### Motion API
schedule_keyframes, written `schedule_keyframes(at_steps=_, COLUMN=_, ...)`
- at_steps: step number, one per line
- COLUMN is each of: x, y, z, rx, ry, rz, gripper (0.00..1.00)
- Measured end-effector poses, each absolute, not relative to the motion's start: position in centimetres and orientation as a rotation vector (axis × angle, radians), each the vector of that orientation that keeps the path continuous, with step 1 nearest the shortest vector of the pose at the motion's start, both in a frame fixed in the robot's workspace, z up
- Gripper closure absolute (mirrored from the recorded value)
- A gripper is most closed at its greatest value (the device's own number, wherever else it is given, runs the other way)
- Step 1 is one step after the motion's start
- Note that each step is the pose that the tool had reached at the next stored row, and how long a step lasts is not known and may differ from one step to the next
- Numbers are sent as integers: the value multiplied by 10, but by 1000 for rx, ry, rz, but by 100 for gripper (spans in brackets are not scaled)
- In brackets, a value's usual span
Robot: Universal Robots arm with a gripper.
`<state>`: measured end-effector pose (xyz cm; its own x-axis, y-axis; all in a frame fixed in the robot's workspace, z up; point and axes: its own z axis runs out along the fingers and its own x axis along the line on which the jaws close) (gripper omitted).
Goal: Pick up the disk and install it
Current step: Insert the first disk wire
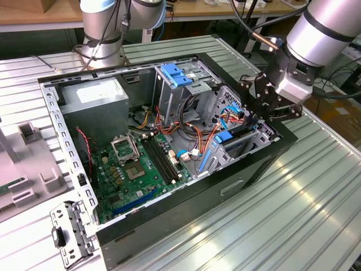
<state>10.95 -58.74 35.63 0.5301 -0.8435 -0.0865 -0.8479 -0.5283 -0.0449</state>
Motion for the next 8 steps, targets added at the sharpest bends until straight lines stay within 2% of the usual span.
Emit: schedule_keyframes(at_steps=8, x=103, y=-587, z=354, rx=-2544, ry=1693, rz=72, gripper=82)
